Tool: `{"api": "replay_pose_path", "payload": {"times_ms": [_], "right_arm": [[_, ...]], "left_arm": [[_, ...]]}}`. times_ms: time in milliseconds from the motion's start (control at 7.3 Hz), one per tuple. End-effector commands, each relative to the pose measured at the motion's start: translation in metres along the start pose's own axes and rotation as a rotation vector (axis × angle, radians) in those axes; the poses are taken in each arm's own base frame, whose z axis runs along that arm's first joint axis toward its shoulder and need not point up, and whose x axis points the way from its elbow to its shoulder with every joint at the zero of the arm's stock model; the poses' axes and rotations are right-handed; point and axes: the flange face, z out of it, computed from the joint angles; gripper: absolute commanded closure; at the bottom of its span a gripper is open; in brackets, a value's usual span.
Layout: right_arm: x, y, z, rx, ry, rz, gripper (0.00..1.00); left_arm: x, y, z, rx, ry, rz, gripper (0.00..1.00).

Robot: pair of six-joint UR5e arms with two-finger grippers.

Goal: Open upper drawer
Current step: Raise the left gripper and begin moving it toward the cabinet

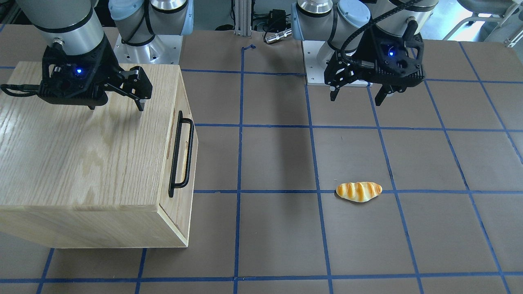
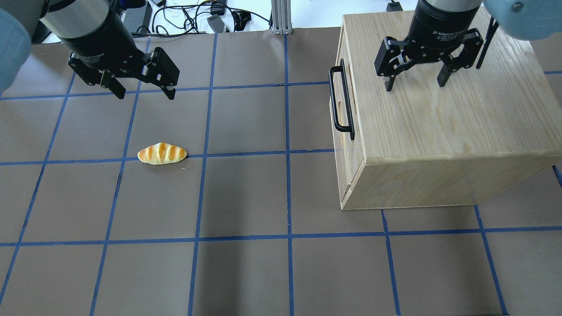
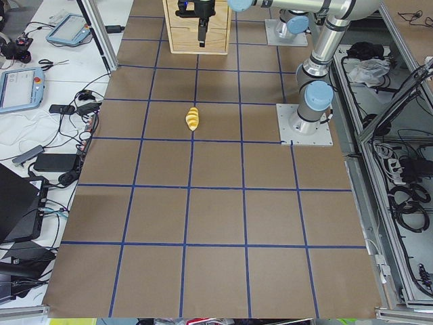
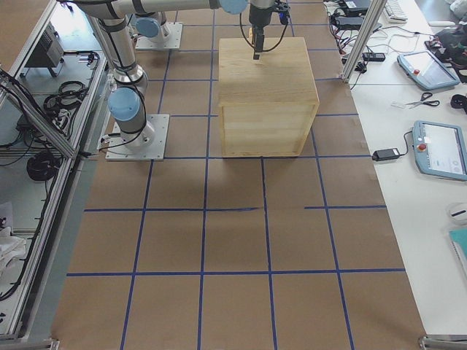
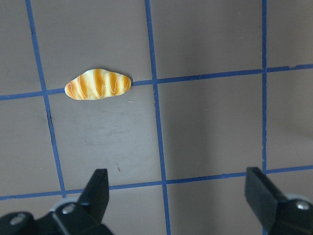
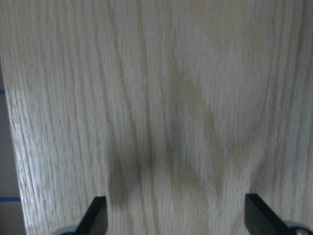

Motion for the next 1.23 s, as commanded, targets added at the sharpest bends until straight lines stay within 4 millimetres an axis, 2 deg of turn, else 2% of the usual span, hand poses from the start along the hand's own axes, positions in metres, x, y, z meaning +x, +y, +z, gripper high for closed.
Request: {"api": "replay_pose_path", "payload": {"times_ms": [0,137,274,411,685,1096], "right_arm": [[0.0,0.0,0.0,0.0,0.0,0.001,0.0],[0.001,0.0,0.0,0.0,0.0,0.001,0.0],[0.0,0.0,0.001,-0.002,0.0,0.001,0.0],[0.0,0.0,0.0,0.0,0.0,0.001,0.0],[0.0,0.0,0.0,0.0,0.0,0.001,0.0],[0.0,0.0,0.0,0.0,0.0,0.001,0.0]], "left_arm": [[-0.002,0.003,-0.006,0.013,-0.005,-0.006,0.0],[-0.001,0.002,-0.009,0.021,-0.001,-0.004,0.0],[-0.002,-0.006,-0.001,0.029,0.0,-0.004,0.0],[-0.001,-0.006,0.003,0.029,-0.001,0.001,0.0],[-0.003,-0.004,-0.003,0.052,-0.003,0.081,0.0],[-0.005,0.002,0.016,0.022,0.006,0.111,0.0]]}}
